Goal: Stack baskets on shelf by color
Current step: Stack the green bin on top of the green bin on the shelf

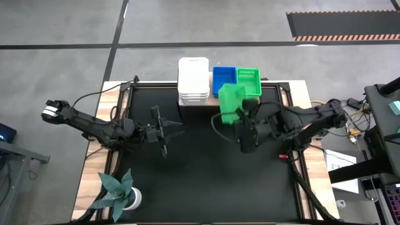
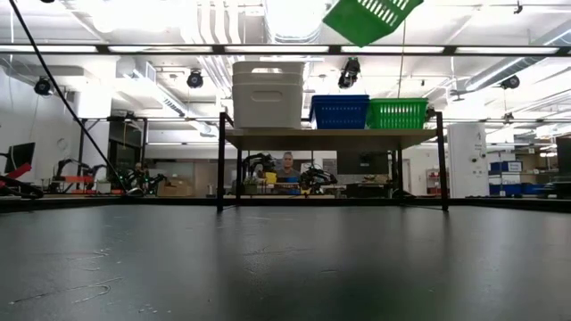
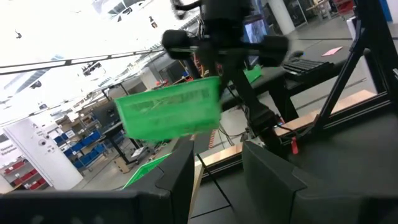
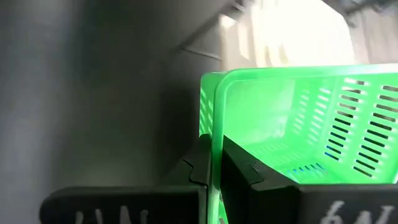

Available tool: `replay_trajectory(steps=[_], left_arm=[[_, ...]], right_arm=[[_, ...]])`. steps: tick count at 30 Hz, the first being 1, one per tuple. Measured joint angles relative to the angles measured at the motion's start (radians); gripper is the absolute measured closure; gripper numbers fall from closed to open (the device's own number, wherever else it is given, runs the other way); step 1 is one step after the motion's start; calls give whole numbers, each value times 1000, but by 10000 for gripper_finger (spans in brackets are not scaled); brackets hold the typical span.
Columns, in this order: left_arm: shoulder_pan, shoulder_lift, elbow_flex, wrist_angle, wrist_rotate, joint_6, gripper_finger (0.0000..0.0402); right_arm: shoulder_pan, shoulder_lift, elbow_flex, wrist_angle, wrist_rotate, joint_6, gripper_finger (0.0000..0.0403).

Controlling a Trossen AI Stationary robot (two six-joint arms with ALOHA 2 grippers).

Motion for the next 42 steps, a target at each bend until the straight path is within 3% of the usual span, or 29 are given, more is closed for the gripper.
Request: replay_trajectory(steps=[9, 23, 32, 42], left_arm=[[0, 0, 0, 0, 0, 0, 282], [0, 0, 0, 0, 0, 10, 282], [0, 0, 0, 0, 0, 17, 282], [0, 0, 0, 0, 0, 26, 282]], right_arm=[[-225, 0, 92, -124, 7, -116, 391], [-645, 0, 100, -132, -333, -357, 391], [-731, 10, 100, -156, -386, -400, 391], [-735, 85, 98, -189, -383, -402, 391]])
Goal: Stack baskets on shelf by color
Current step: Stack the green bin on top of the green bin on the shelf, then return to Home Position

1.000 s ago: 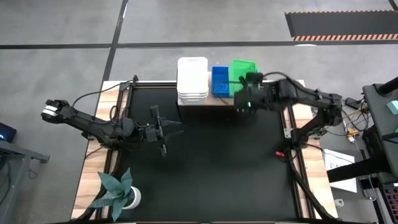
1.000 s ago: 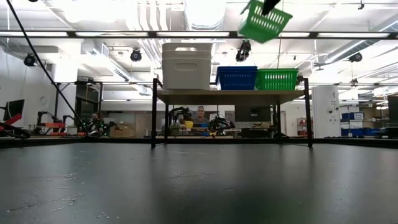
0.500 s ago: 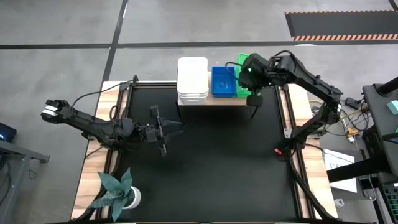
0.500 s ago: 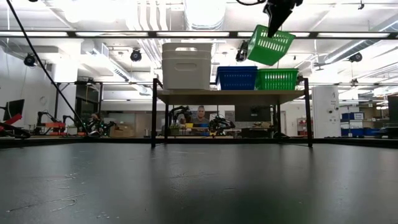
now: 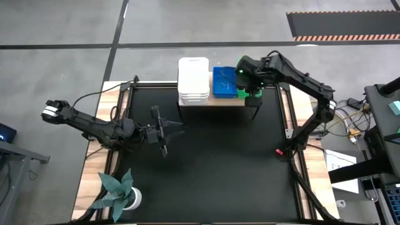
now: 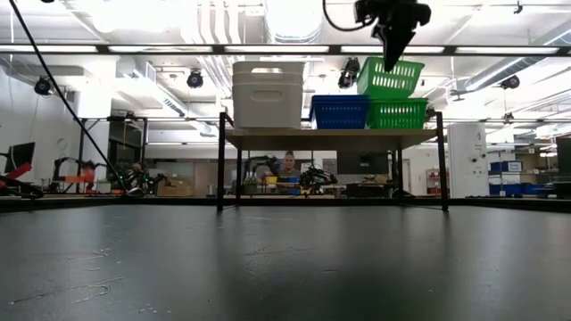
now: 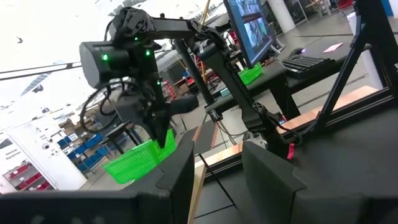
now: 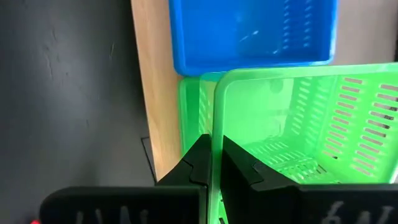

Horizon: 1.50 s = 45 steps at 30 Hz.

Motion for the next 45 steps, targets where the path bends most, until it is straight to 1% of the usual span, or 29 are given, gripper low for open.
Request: replay_trajectory(steps=[8, 16, 24, 30, 33, 41, 45], left_arm=[[0, 0, 0, 0, 0, 0, 282], [0, -4, 0, 0, 0, 0, 282], [0, -6, 0, -1, 0, 0, 282], [0, -10, 0, -8, 0, 0, 282], [0, -11, 0, -8, 0, 0, 282], [0, -11, 0, -10, 0, 0, 282], [0, -24, 0, -89, 0, 0, 282]], right_arm=[[0, 62, 0, -44, 8, 0, 391], [-1, 100, 0, -48, 9, -1, 390], [-1, 113, 0, -48, 9, -32, 390], [-1, 113, 0, -47, 9, -27, 388], [-2, 113, 0, -46, 9, -13, 373], [-1, 111, 11, -46, 8, 2, 313], [-1, 92, 31, -45, 4, 43, 303]])
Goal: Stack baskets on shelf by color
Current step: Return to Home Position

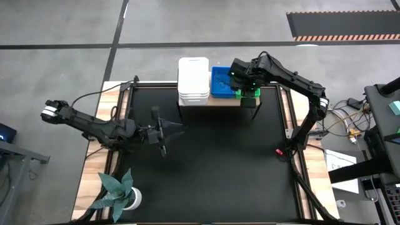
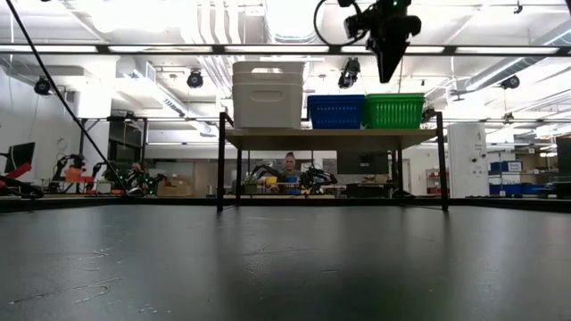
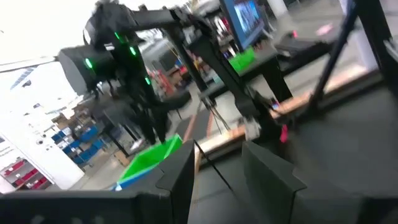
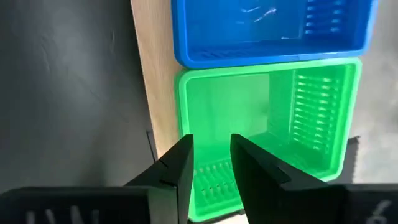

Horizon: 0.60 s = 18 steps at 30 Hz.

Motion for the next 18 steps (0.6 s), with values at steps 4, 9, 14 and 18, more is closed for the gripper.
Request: replay_trajectory(steps=[4, 9, 14, 18], left_arm=[[0, -39, 0, -117, 0, -11, 282], [0, -98, -3, -285, 32, -66, 282], [0, -158, -10, -440, 242, -105, 290], [0, -212, -49, -480, 323, -111, 321]], right_arm=[[6, -65, -20, 49, -66, 85, 310], [70, -231, -180, 273, -156, 97, 329], [188, -432, -459, 570, -161, 81, 348], [286, -584, -737, 872, -161, 50, 361]])
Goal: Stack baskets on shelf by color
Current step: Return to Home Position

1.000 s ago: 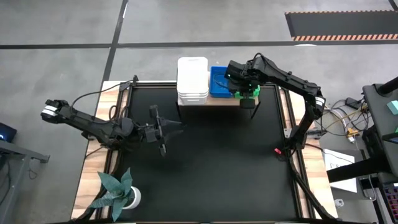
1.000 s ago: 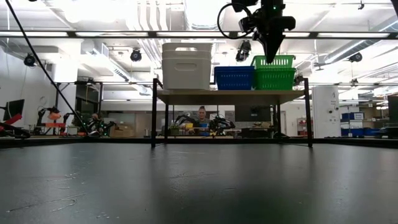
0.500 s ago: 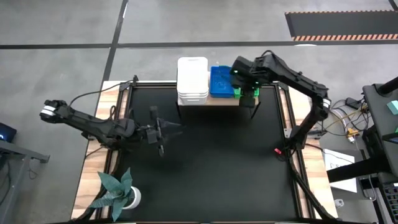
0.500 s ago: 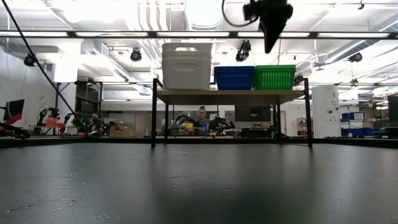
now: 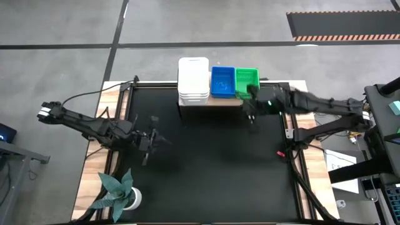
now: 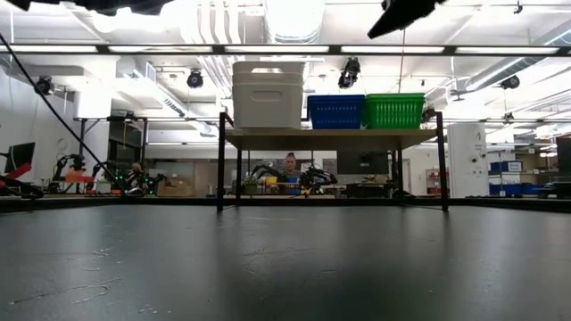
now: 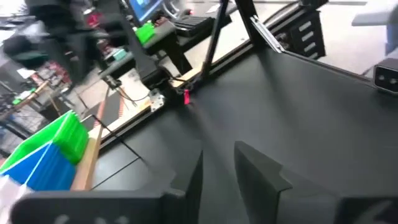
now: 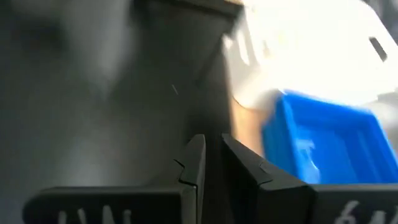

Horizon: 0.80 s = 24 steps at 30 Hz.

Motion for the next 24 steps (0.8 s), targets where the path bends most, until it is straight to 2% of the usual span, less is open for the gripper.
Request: replay_trajectory(steps=[5, 10, 14, 24], left_arm=[[2, -109, -67, 5, -1, -1, 365], [2, -236, -140, 13, -2, -36, 397], [3, -331, -214, 16, -10, -82, 400], [3, -625, -391, 96, -58, -147, 401]], right_arm=[[78, -145, -320, 338, 5, -56, 373], [87, -255, -526, 571, 0, -115, 382], [87, -337, -619, 634, -1, -141, 385], [87, -556, -749, 635, -26, -158, 385]])
